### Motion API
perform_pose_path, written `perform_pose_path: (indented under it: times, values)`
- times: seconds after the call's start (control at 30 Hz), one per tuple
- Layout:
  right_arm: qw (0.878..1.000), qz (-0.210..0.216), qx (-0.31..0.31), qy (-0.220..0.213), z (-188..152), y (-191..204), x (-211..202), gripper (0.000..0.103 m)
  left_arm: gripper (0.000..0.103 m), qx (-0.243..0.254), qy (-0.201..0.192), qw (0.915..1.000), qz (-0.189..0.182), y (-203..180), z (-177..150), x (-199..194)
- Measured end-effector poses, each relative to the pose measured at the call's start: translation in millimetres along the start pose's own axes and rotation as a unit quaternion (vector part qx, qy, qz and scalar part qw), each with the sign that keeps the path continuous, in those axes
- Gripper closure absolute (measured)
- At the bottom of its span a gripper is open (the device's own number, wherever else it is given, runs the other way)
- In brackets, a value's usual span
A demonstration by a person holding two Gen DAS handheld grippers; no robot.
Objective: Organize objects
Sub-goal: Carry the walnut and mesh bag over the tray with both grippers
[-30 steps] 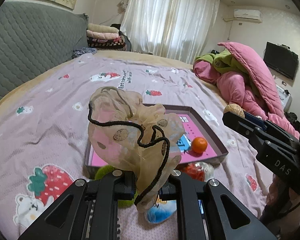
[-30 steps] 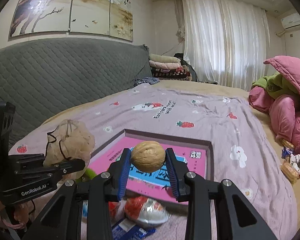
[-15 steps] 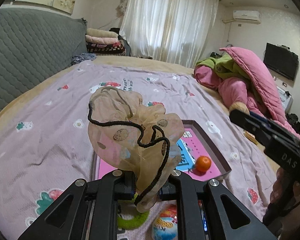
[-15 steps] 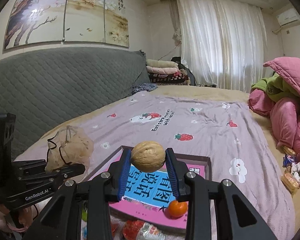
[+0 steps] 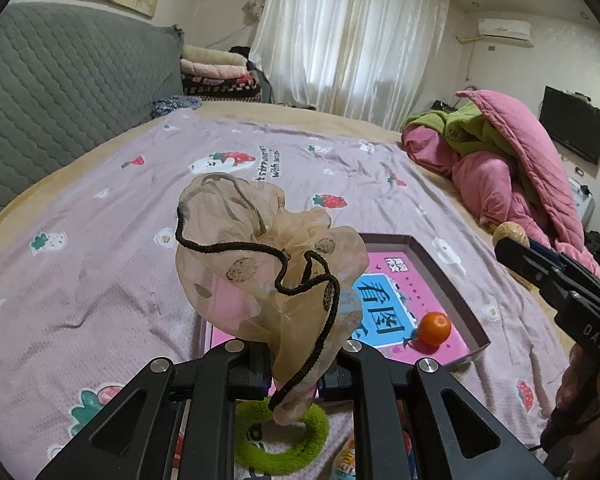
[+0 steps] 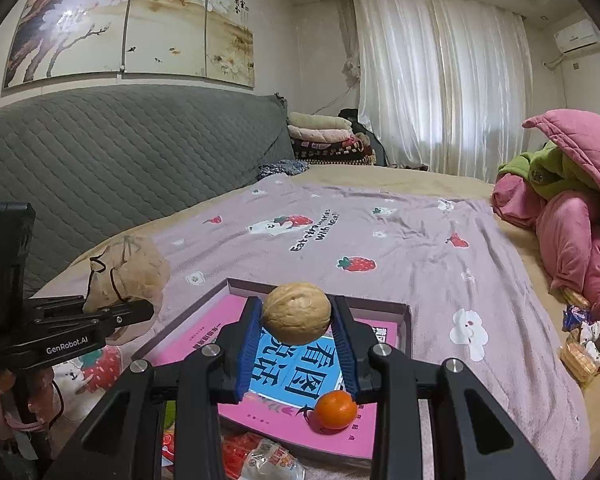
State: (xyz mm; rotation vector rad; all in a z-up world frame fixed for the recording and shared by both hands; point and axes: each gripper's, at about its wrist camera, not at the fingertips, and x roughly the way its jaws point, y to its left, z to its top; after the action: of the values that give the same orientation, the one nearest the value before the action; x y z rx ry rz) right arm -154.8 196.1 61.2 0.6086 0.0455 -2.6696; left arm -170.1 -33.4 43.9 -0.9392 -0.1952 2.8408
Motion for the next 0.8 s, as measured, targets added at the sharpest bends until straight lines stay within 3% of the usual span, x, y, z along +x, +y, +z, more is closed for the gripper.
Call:
perform_pose_path:
  times: [0.8]
  values:
    - [0.999,0.004,-0.005,0.043,-19.5,6.9,28.0,0.067,0.088,0.002,0.029,0.9996,0.001,10.5,-12.5,36.4]
